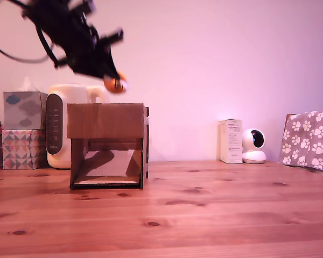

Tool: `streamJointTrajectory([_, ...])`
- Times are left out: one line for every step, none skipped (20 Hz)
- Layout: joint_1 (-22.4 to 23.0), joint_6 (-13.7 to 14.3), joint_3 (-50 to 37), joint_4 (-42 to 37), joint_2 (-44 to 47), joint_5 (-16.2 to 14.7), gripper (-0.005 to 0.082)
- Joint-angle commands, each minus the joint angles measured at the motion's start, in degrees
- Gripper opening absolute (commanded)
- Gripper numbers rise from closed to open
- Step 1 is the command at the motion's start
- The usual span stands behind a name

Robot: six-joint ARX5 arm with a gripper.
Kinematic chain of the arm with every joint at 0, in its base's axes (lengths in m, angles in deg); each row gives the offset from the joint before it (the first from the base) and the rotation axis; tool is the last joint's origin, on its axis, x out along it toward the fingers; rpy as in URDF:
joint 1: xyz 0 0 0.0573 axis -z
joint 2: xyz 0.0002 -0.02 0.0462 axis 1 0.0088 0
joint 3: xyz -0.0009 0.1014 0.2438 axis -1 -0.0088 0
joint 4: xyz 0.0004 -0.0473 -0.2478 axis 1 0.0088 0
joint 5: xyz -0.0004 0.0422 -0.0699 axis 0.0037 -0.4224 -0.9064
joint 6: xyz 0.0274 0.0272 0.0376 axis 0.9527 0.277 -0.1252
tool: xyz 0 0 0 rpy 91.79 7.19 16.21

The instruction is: Drop the footbag into the cardboard dice tower

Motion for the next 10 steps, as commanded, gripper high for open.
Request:
streamJointTrajectory([-0.6,0.4,1.5,-0.5,1.2,0.0,0.0076])
streamJointTrajectory([-0.9,0.4,1.6,-0.4,1.7,0.0,0.0076])
streamJointTrajectory([-1.2,0.4,1.6,-0.3,2.1,0.0,0.0077])
streamJointTrajectory([-1.4,0.5,1.6,-0.3,2.1,0.0,0.0077])
streamJointTrajectory([-1.4,0.5,1.6,-0.4,2.1,0.0,0.0086])
streamJointTrajectory([-1.6,0.6,1.8,-0.5,2.1,0.0,0.0172])
streamJointTrajectory([-1.6,0.6,2.1,-0.4,2.1,0.0,0.0355])
streamJointTrajectory([-1.6,0.6,2.5,0.2,2.0,0.0,0.0573])
streamJointTrajectory([-1.6,0.5,3.1,1.4,2.0,0.0,0.0711])
streamJointTrajectory([-1.6,0.5,3.9,3.7,2.0,0.0,0.0749])
